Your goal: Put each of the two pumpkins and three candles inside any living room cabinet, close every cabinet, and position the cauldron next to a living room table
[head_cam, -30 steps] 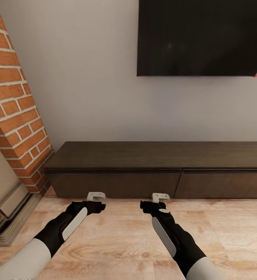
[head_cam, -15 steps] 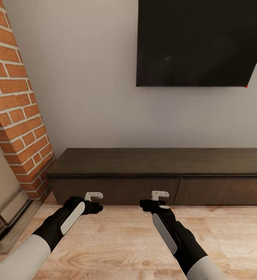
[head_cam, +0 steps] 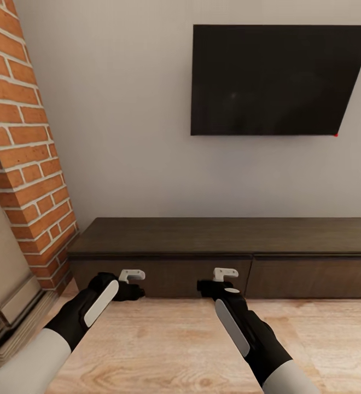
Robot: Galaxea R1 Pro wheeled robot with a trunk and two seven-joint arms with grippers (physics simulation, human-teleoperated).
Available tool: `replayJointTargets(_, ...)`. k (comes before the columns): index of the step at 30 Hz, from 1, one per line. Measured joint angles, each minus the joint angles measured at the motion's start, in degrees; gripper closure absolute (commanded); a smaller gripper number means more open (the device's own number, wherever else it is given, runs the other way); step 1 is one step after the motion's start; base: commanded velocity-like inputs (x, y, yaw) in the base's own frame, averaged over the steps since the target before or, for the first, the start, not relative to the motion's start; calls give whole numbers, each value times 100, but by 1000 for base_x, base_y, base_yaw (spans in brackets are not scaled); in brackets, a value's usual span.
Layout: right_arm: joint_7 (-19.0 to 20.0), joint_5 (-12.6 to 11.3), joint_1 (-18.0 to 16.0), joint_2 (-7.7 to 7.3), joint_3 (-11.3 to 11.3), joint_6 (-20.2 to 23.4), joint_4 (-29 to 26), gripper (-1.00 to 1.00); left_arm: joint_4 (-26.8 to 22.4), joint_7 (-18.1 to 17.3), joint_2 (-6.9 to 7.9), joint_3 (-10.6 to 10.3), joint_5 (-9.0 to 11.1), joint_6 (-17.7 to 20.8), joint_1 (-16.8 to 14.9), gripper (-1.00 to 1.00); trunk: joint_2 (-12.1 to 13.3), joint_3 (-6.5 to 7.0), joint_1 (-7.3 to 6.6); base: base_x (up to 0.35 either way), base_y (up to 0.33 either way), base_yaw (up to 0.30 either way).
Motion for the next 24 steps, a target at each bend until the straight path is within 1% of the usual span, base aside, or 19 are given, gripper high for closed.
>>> replayJointTargets(2,0,-1,2,0,-1,0,-2,-100,-3,0,0,56,2,54,0,-100,3,44,-5,0,0,0)
replayJointTargets(3,1,-4,3,0,-1,2,-3,-100,-7,0,-1,96,3,139,0,-100,4,67,-8,0,0,0)
replayJointTargets(5,1,-5,3,0,-1,10,-4,-100,-14,0,-1,122,4,219,0,-100,14,110,-16,0,0,0)
replayJointTargets(10,7,-11,1,3,-1,96,-5,-100,-71,-1,-1,156,5,369,-2,-100,214,200,-126,0,0,0)
replayJointTargets(14,9,-211,1,4,-1,137,-15,-100,-124,-1,-1,164,6,499,-3,-100,374,272,-213,0,0,0)
replayJointTargets(15,10,-362,1,1,-2,148,-17,-100,-143,-1,-1,165,6,539,-2,-100,415,290,-235,0,0,0)
replayJointTargets(16,10,-367,1,0,-2,149,-18,-100,-143,-1,-1,165,6,540,-2,-100,455,308,-257,0,0,0)
replayJointTargets(18,10,-598,1,-12,-10,166,-20,-100,-163,-1,-1,168,6,605,-2,-100,535,344,-301,0,0,0)
replayJointTargets(21,10,-715,-3,-22,-15,175,-22,-100,-172,-1,-1,173,6,649,-7,-100,655,398,-367,0,0,0)
replayJointTargets(24,10,-749,-4,-21,-16,177,-22,-100,-175,-2,-1,175,6,681,-8,-100,776,451,-433,0,0,0)
